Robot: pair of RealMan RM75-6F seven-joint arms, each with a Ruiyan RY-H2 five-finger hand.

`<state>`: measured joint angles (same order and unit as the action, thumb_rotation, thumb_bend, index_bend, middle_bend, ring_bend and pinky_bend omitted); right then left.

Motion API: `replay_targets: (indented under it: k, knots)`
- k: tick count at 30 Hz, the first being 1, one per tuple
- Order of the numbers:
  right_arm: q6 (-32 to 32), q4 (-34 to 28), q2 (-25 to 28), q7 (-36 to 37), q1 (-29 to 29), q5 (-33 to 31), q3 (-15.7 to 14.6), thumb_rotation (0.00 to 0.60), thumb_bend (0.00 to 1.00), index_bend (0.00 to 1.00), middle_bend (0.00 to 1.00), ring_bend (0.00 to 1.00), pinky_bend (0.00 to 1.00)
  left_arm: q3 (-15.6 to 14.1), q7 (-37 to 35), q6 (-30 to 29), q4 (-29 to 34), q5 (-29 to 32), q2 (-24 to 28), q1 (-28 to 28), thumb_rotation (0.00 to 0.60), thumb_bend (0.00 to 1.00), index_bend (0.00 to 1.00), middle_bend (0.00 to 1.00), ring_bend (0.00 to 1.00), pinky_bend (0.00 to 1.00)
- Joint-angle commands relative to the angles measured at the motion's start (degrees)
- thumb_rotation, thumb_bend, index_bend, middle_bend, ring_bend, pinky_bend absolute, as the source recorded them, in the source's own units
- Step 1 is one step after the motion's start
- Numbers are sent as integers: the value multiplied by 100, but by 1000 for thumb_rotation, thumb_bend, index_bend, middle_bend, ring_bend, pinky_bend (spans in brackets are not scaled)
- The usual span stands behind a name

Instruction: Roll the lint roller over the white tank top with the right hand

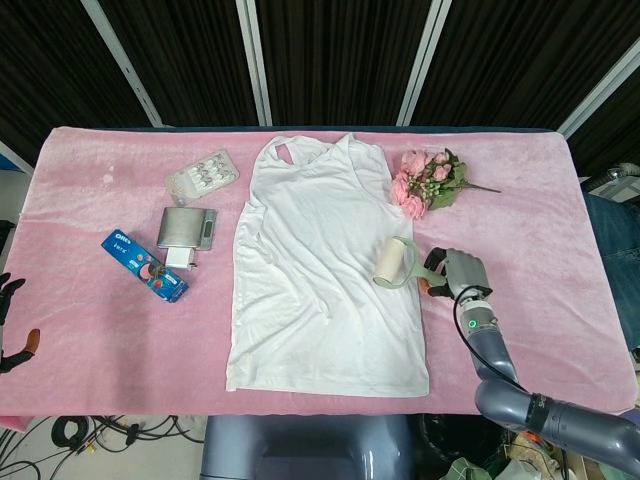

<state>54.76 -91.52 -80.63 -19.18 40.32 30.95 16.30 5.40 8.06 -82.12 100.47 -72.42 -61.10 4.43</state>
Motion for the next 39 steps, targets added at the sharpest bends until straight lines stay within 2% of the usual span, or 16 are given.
replay_targets:
  k: [1, 12, 18, 26, 39]
  knots:
    - [-14, -82, 76, -122, 87, -30, 10, 600, 555, 712, 499, 522, 407, 1, -4, 1, 0, -1, 1, 1, 600, 385, 143, 60, 38, 254]
    - [-22, -131, 224, -1222, 748, -548, -76, 600, 561, 713, 501, 522, 407, 22, -65, 13, 21, 21, 24, 5, 600, 385, 143, 61, 39, 254]
    - [147, -230, 162, -1961, 1222, -1186, -148, 600, 562, 713, 500, 522, 408, 21, -82, 40, 31, 29, 38, 12, 600, 385, 143, 60, 38, 254]
    - [219, -205, -14, -2284, 1541, -1560, -216, 600, 562, 714, 501, 522, 407, 16, -90, 38, 37, 23, 45, 10, 600, 385, 143, 60, 38, 254]
    - [232, 91, -366, -2258, 1749, -1652, -214, 600, 564, 722, 502, 522, 407, 9, -97, 43, 44, 20, 48, 10, 600, 385, 143, 60, 39, 254]
